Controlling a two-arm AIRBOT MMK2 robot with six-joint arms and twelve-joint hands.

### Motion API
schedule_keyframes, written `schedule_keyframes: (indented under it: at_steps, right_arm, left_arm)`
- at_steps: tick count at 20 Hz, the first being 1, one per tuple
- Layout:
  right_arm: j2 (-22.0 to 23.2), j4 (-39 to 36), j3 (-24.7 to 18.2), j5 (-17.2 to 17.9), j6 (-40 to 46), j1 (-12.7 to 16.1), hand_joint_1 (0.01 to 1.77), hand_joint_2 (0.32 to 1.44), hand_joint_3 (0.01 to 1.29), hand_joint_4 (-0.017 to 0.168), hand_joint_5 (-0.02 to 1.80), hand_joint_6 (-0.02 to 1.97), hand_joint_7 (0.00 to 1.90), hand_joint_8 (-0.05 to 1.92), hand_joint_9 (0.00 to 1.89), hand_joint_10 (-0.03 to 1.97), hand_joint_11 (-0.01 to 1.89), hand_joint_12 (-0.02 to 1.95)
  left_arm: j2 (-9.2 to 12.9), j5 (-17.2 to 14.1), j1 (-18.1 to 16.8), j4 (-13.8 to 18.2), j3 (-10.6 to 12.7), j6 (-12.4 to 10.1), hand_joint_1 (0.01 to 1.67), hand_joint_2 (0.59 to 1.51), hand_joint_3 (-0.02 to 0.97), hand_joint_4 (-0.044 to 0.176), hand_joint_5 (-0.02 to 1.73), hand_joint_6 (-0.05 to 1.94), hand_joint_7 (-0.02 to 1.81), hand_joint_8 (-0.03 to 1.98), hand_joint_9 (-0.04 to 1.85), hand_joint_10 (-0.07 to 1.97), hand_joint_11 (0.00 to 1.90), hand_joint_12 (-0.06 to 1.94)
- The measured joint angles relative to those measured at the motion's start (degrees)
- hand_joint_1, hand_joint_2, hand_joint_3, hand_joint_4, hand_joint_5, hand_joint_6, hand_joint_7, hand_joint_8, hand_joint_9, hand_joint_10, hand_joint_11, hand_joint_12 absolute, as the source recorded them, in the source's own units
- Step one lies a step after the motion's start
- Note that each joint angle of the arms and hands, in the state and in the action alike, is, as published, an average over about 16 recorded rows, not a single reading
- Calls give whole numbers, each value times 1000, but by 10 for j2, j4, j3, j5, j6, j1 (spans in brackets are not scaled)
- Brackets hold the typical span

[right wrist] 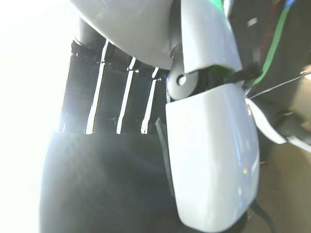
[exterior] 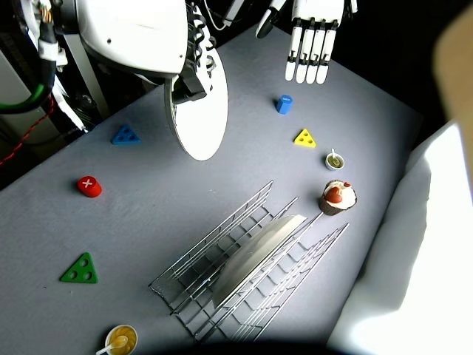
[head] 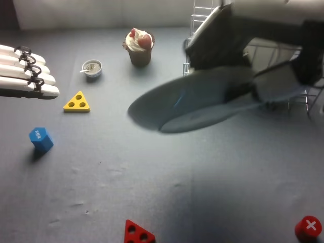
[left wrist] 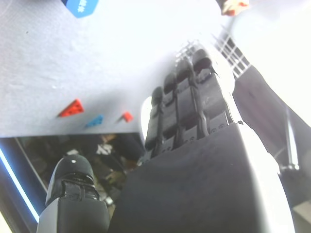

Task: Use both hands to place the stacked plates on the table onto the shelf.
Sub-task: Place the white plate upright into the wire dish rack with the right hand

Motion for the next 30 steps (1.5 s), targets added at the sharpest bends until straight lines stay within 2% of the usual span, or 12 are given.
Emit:
schedule_keyframes:
  at_steps: [12, 20, 30]
  right_arm:
    - [4, 20, 85, -17, 107, 15, 1483, 947, 12, -8, 905, 934, 1104, 564, 1121, 727, 1006, 1321]
    - [5, 31, 105, -35, 144, 27, 1483, 961, 11, -8, 899, 925, 1102, 567, 1128, 703, 1016, 1258]
    - [9, 48, 123, -48, 150, 29, 1477, 983, 12, -8, 877, 925, 1097, 591, 1126, 705, 1013, 1249]
  left_arm:
    - [1, -20, -8, 5, 8, 0, 64, 1087, 12, 4, 143, 20, 190, 0, 191, 8, 177, 14]
    - [-1, -28, -23, 15, 15, 0, 65, 1087, 12, 5, 145, 20, 185, -1, 195, 8, 179, 14]
    - [0, -44, -33, 23, 29, 0, 74, 1087, 12, 7, 135, 19, 181, 0, 191, 8, 181, 14]
